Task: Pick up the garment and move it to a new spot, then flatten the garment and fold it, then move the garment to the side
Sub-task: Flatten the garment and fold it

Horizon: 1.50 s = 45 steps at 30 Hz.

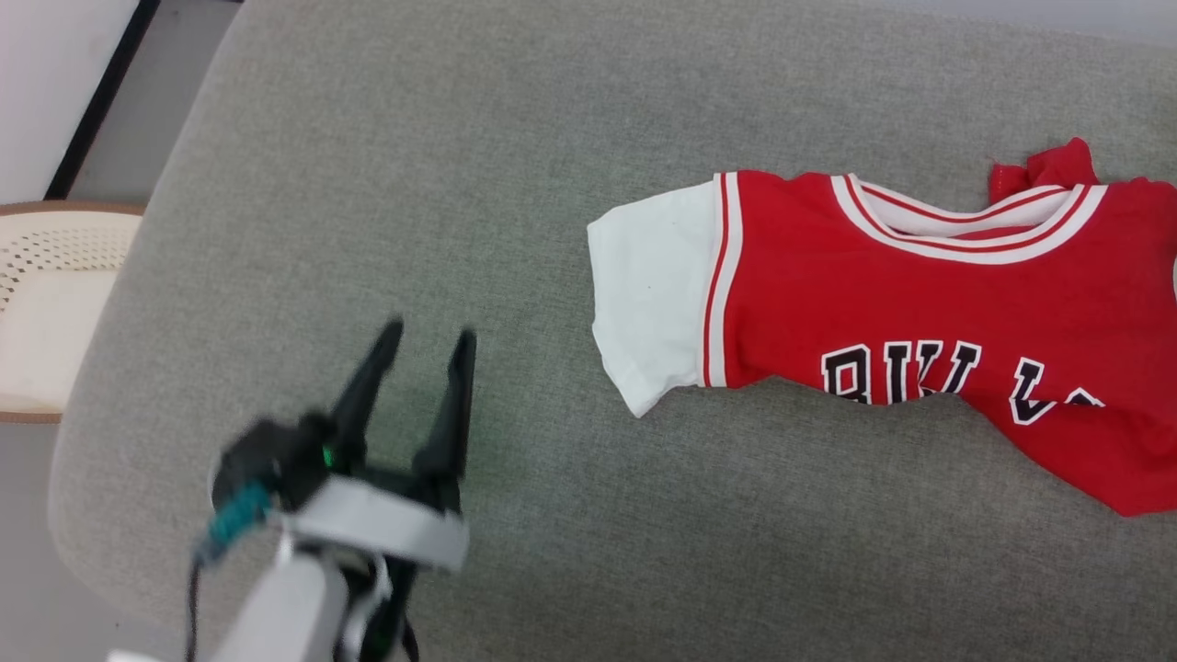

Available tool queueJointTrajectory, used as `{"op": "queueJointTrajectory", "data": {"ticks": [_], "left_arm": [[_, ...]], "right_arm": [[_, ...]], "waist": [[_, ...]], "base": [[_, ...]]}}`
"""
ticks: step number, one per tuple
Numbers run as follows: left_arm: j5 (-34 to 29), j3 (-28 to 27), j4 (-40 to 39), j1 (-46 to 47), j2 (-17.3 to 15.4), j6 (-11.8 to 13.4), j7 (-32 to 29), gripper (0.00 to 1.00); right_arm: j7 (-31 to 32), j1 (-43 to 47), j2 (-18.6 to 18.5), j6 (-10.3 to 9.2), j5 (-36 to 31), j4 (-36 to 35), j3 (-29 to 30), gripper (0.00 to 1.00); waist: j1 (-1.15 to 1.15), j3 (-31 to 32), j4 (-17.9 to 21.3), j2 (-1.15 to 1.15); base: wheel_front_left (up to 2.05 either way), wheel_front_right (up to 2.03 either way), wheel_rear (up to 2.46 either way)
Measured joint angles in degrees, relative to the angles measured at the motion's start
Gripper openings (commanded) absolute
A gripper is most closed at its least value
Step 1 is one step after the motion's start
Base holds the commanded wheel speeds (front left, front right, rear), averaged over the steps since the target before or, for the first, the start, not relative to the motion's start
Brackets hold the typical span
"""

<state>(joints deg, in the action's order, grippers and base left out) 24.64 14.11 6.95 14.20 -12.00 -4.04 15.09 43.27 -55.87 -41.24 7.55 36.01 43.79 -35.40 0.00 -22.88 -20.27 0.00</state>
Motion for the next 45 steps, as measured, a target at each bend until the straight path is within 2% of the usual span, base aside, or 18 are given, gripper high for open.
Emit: {"op": "queueJointTrajectory", "data": {"ticks": [2, 4, 9, 14, 18, 23, 31, 35, 38, 40, 45], "left_arm": [[0.01, 0.35, 0.23, 4.08, -1.16, -0.89, -1.22, 1.00], [1.45, 0.92, 1.11, 9.01, -1.83, -1.63, -5.10, 1.00], [5.90, 6.11, 7.47, 22.10, -4.27, -3.18, -22.05, 1.00], [15.61, 11.98, 16.67, 33.59, -4.38, -3.28, -39.20, 1.00], [20.56, 17.81, 22.32, 40.81, -4.15, -3.30, -46.37, 1.00], [23.38, 25.97, 28.17, 46.79, -3.19, -3.30, -49.27, 1.00], [25.27, 37.09, 36.64, 52.54, -3.99, -3.35, -45.08, 1.00], [26.43, 40.58, 40.32, 54.57, -4.37, -3.52, -42.97, 1.00], [33.61, 39.01, 41.95, 54.36, -3.65, -3.43, -43.45, 1.00], [33.60, 41.80, 40.98, 54.88, -4.15, -3.43, -44.57, 1.00], [40.12, 43.92, 38.64, 55.06, -4.99, -3.25, -47.12, 1.00]], "right_arm": [[-0.52, -0.41, 0.22, 0.00, 0.08, 0.46, -0.48, 0.00], [-1.09, -0.90, 0.53, 0.01, 0.43, 0.91, -0.87, 0.00], [-2.16, -1.93, 1.51, 0.01, 1.23, 2.03, -2.29, 0.00], [-2.55, -3.27, 2.27, 0.00, 1.54, 2.69, -4.01, 0.00], [-2.74, -4.82, 2.97, -0.01, 1.79, 3.18, -5.19, 0.00], [-2.72, -7.11, 3.71, 0.01, 2.34, 3.38, -6.44, 0.00], [-3.02, -9.88, 4.76, 0.05, 3.35, 3.13, -9.18, 0.00], [-3.46, -10.63, 5.16, 0.04, 4.00, 3.09, -10.72, 0.00], [-3.78, -11.00, 5.32, -0.01, 4.97, 3.15, -11.66, 0.00], [-3.93, -11.37, 5.35, -0.01, 5.36, 3.31, -12.27, 0.00], [-4.45, -12.12, 5.21, -0.01, 6.26, 3.80, -13.57, 0.00]], "waist": [[0.00, -0.11, 0.18, 0.00], [0.00, -0.23, 0.38, 0.00], [0.00, -0.34, 1.02, 0.00], [0.00, -0.72, 1.81, 0.00], [0.00, -1.41, 2.53, 0.00], [0.00, -2.74, 3.49, 0.00], [0.00, -4.53, 5.29, 0.00], [0.00, -4.91, 5.90, 0.00], [0.00, -4.98, 6.26, 0.00], [0.00, -5.10, 6.38, 0.00], [0.00, -5.43, 6.44, 0.00]], "base": [[0.00, 0.00, 0.00], [0.00, 0.00, 0.00], [0.00, 0.00, 0.00], [0.00, 0.00, 0.00], [0.00, 0.00, 0.00], [0.00, 0.00, 0.00], [0.00, 0.00, 0.00], [0.00, 0.00, 0.00], [0.00, 0.00, 0.00], [0.00, 0.00, 0.00], [0.00, 0.00, 0.00]]}}
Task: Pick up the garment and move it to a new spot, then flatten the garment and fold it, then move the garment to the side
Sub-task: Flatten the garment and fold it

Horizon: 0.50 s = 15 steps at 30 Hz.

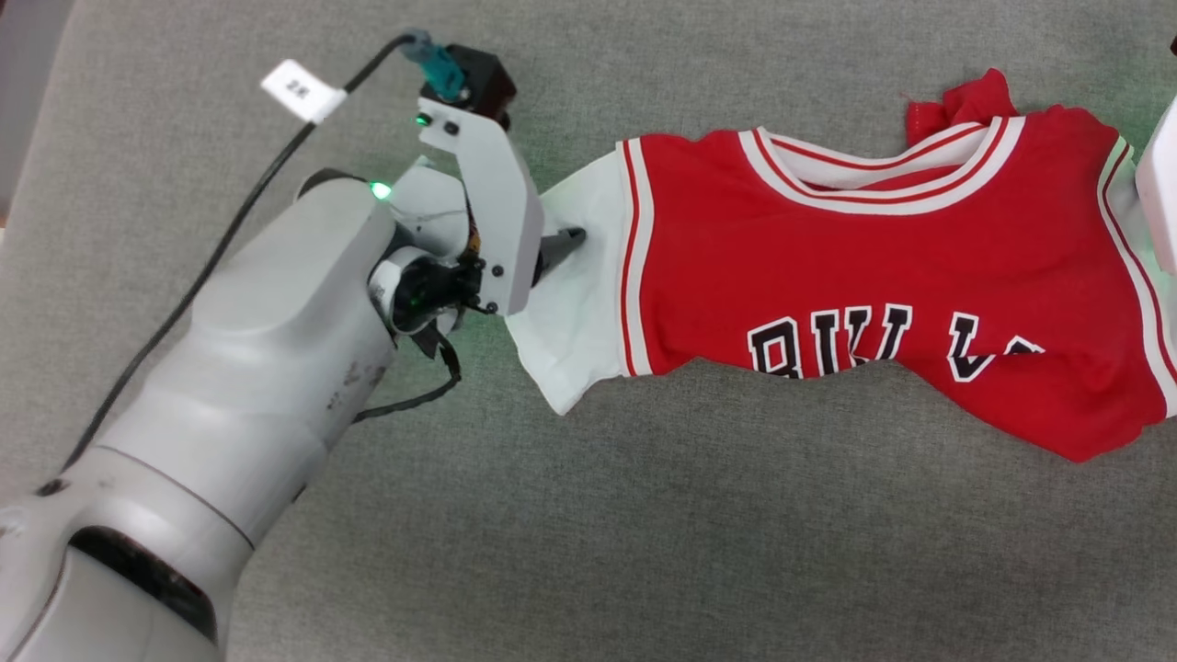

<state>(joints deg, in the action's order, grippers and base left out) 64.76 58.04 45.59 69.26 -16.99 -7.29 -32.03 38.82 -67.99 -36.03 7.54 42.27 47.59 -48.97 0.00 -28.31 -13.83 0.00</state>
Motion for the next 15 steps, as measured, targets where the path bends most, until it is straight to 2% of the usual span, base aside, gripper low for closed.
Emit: {"op": "queueJointTrajectory", "data": {"ticks": [1, 2, 4, 5, 6, 15], "left_arm": [[0.52, 0.99, -0.55, 0.28, -0.19, 0.00, -0.67, 1.00], [0.85, 1.92, -0.85, 0.60, -0.44, 0.00, -0.81, 0.95], [1.94, 3.08, -1.49, 1.00, -0.99, 0.01, -0.82, 0.50], [2.65, 3.42, -1.44, 1.10, -1.15, 0.01, -0.54, 0.23], [2.94, 4.03, -1.44, 1.26, -1.34, 0.01, -0.34, 0.00], [5.83, 7.72, -0.33, 2.11, -1.81, -0.11, 5.21, 0.00]], "right_arm": [[-0.11, -0.14, 0.00, 0.00, 0.11, 0.11, -0.18, 0.00], [-0.27, -0.34, 0.02, 0.01, 0.20, 0.25, -0.51, 0.00], [-0.52, -0.66, 0.09, 0.01, 0.55, 0.47, -1.03, 0.00], [-0.63, -0.78, 0.14, 0.01, 0.64, 0.54, -1.19, 0.00], [-0.86, -0.97, 0.22, 0.01, 0.78, 0.69, -1.51, 0.00], [-4.63, -1.12, 1.08, 0.00, 3.54, 2.24, -2.48, 0.00]], "waist": [[0.00, -0.04, 0.02, 0.00], [0.00, -0.07, 0.06, 0.00], [0.00, -0.15, 0.18, 0.00], [0.00, -0.19, 0.26, 0.00], [0.00, -0.21, 0.35, 0.00], [0.00, 0.49, 0.97, 0.00]], "base": [[0.00, 0.00, 0.00], [0.00, 0.00, 0.00], [0.00, 0.00, 0.00], [0.00, 0.00, 0.00], [0.00, 0.00, 0.00], [0.00, 0.00, 0.00]]}}
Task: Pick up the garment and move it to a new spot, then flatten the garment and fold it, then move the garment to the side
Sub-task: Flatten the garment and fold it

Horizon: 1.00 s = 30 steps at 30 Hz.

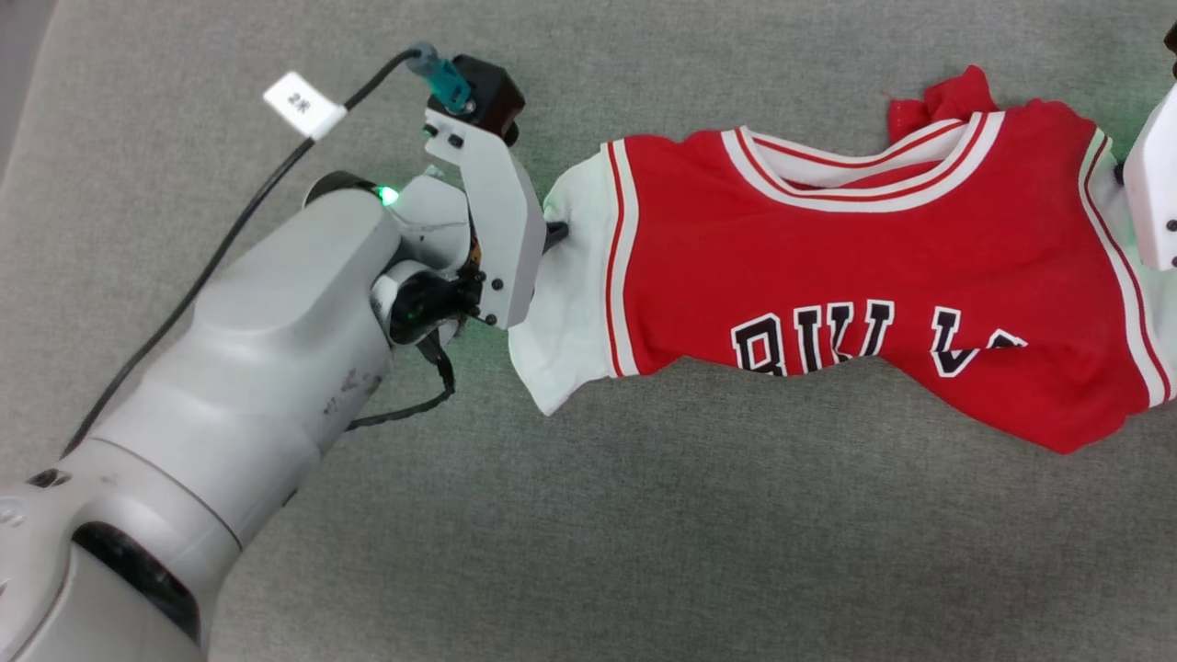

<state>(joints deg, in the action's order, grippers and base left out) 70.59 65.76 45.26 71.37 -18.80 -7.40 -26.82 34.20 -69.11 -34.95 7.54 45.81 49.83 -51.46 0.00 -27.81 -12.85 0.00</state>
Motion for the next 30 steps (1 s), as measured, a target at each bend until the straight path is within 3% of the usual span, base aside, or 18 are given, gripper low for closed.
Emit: {"op": "queueJointTrajectory", "data": {"ticks": [14, 21, 30], "left_arm": [[2.98, -3.91, 7.21, 2.03, -1.24, -0.10, 22.82, 0.00], [0.63, -6.31, 14.67, 8.20, 0.76, -0.10, 36.41, 0.00], [-2.00, -11.94, 20.75, 21.09, 1.11, 2.43, 41.73, 0.00]], "right_arm": [[-13.94, -1.36, 2.86, -0.01, 2.69, 3.28, 3.02, 0.00], [-21.79, -7.67, 5.10, -0.01, 1.09, 7.02, 6.45, 0.00], [-37.37, -23.73, 11.36, -0.01, -3.36, 16.14, 13.65, 0.00]], "waist": [[0.00, 6.12, 2.50, 0.00], [0.00, 6.76, 4.83, 0.00], [0.00, 4.96, 6.47, 0.00]], "base": [[0.00, 0.00, 0.00], [0.00, 0.00, 0.00], [0.00, 0.00, 0.00]]}}
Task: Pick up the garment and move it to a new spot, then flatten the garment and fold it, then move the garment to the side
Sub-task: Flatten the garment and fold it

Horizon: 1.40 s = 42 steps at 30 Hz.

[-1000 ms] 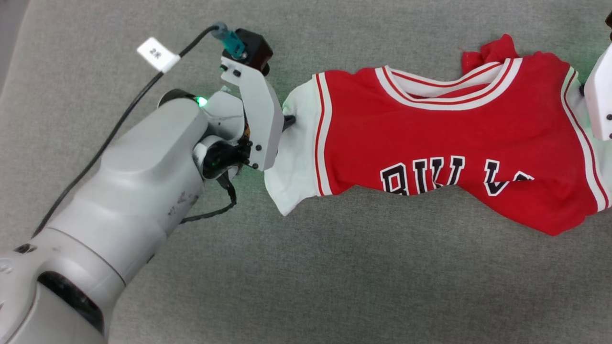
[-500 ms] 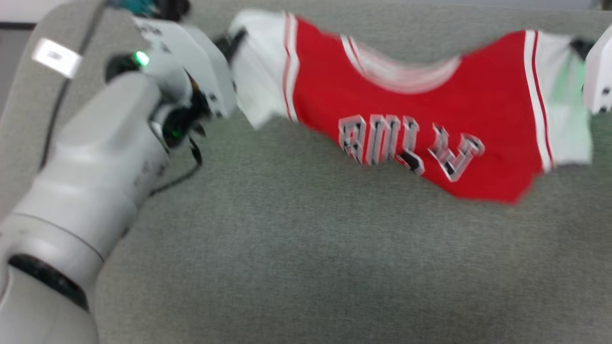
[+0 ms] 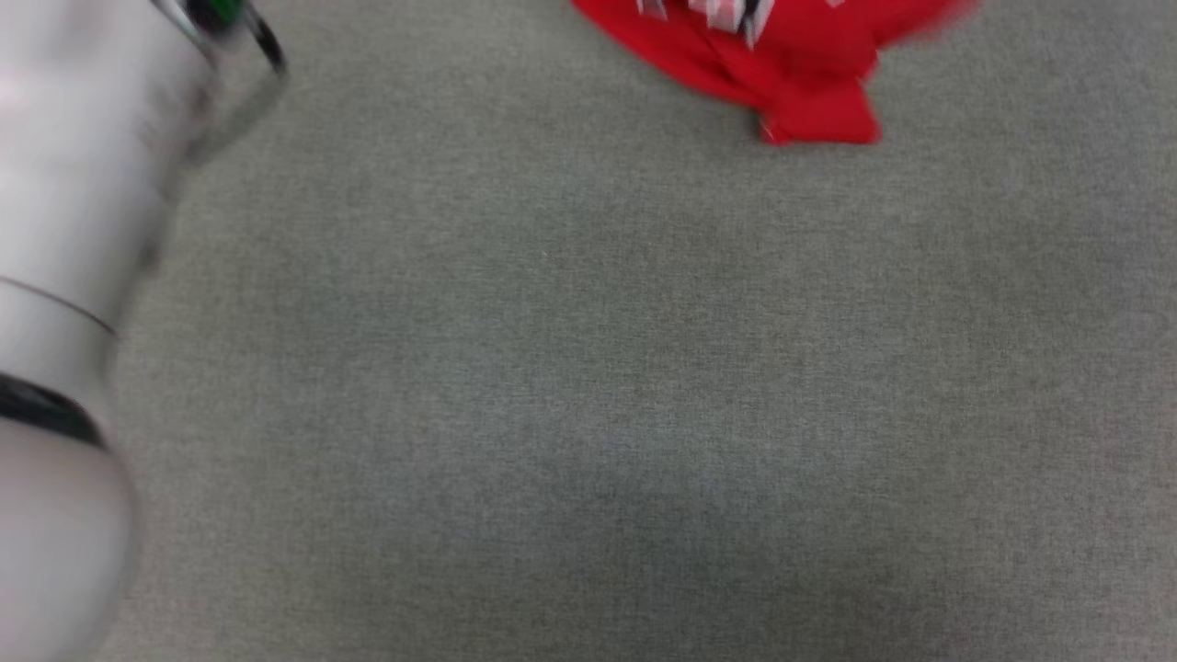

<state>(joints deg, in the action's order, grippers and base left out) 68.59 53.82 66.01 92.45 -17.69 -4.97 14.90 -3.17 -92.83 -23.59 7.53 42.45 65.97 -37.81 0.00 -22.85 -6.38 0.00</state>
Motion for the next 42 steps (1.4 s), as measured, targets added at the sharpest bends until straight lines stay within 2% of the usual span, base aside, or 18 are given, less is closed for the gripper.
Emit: {"op": "queueJointTrajectory", "data": {"ticks": [5, 11, 16, 19, 21, 24, 28, 34, 38, 42], "left_arm": [[-5.23, -8.80, -4.08, 5.54, -2.38, 2.33, 0.23, 0.00], [-12.09, -19.89, -8.60, 4.22, -2.26, 3.94, 0.23, 0.00], [-16.04, -25.49, -10.12, -0.65, -0.49, 1.11, 0.22, 0.00], [-16.84, -26.63, -9.91, -5.28, -0.53, -1.24, 0.23, 0.00], [-15.48, -26.59, -8.82, -8.83, -0.35, -1.93, -0.60, 0.00], [-13.00, -25.12, -10.63, -13.55, -0.71, -2.34, -3.54, 0.00], [-6.50, -22.88, -20.48, -22.85, -2.90, -2.41, -6.79, 0.00], [0.96, -20.80, -33.38, -40.83, -9.94, -2.41, -11.15, 0.00], [3.76, -20.62, -40.74, -52.08, -13.43, -2.09, -11.82, 0.00], [5.21, -20.18, -49.20, -61.99, -15.83, 0.18, -11.37, 0.00]], "right_arm": [[-6.97, -9.40, 3.16, 0.00, -1.66, 4.44, 3.19, 0.00], [-9.99, -14.48, 4.15, 0.01, -4.11, 7.17, 5.80, 0.00], [-9.43, -12.87, 5.52, 0.00, -5.11, 7.62, 5.53, 0.00], [-8.87, -7.40, 6.68, 0.00, -5.04, 7.27, 3.92, 0.00], [-7.56, -3.47, 6.54, 0.00, -4.43, 6.08, 2.63, 0.00], [-6.35, 1.33, 4.89, 0.00, -2.97, 1.74, 0.45, 0.00], [-4.75, 10.98, 1.82, 0.00, 0.60, -6.21, -2.93, 0.00], [-1.15, 25.82, -6.03, 0.00, 6.87, -21.12, -6.50, 0.00], [2.30, 36.21, -11.85, 0.00, 9.96, -31.03, -6.34, 0.00], [5.77, 46.26, -17.03, 0.00, 11.02, -40.28, -3.19, 0.00]], "waist": [[0.00, -1.17, 0.64, 0.00], [0.00, -1.00, 0.76, 0.00], [0.00, -0.65, 0.68, 0.00], [0.00, -0.08, 1.07, 0.00], [0.00, 0.73, 1.38, 0.00], [0.00, 2.19, 1.84, 0.00], [0.00, 4.11, 2.02, 0.00], [0.00, 7.47, 2.29, 0.00], [0.00, 9.48, 2.48, 0.00], [0.00, 10.82, 2.67, 0.00]], "base": [[0.00, 0.00, 0.00], [0.00, 0.00, 0.00], [0.00, 0.00, 0.00], [0.00, 0.00, 0.00], [0.00, 0.00, 0.00], [0.00, 0.00, 0.00], [0.00, 0.00, 0.00], [0.00, 0.00, 0.00], [0.00, 0.00, 0.00], [0.00, 0.00, 0.00]]}}
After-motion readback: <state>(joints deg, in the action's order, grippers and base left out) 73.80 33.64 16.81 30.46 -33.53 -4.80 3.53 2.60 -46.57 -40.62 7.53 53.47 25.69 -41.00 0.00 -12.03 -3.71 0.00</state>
